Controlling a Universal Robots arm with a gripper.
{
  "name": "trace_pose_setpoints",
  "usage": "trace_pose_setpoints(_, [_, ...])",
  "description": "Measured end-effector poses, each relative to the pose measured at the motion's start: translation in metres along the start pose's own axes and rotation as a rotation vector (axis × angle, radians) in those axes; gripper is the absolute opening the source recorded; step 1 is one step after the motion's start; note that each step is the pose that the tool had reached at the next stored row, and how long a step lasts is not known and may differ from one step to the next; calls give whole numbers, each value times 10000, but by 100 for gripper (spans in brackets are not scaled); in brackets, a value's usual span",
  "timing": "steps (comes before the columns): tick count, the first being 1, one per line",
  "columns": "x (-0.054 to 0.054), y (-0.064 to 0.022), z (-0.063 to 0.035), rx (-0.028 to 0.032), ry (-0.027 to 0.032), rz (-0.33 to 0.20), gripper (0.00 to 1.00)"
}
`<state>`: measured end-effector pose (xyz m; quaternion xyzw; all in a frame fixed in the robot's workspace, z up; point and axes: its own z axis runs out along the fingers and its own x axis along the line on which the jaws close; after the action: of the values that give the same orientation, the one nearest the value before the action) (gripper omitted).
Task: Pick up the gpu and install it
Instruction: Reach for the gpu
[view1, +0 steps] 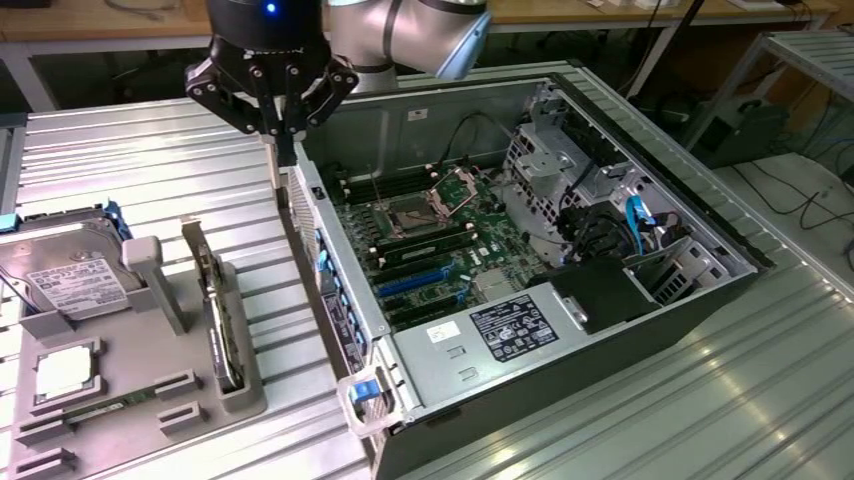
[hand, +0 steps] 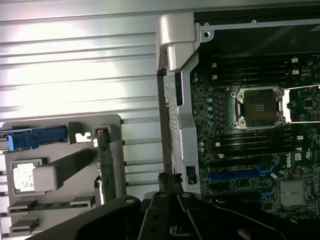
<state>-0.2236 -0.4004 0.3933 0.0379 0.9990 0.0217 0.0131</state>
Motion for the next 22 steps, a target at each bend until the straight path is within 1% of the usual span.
trace_pose_setpoints(11, [105,-10,-3,0,0,0,11])
trace_pose_setpoints(22, [235,-24,-7,0,0,0,11])
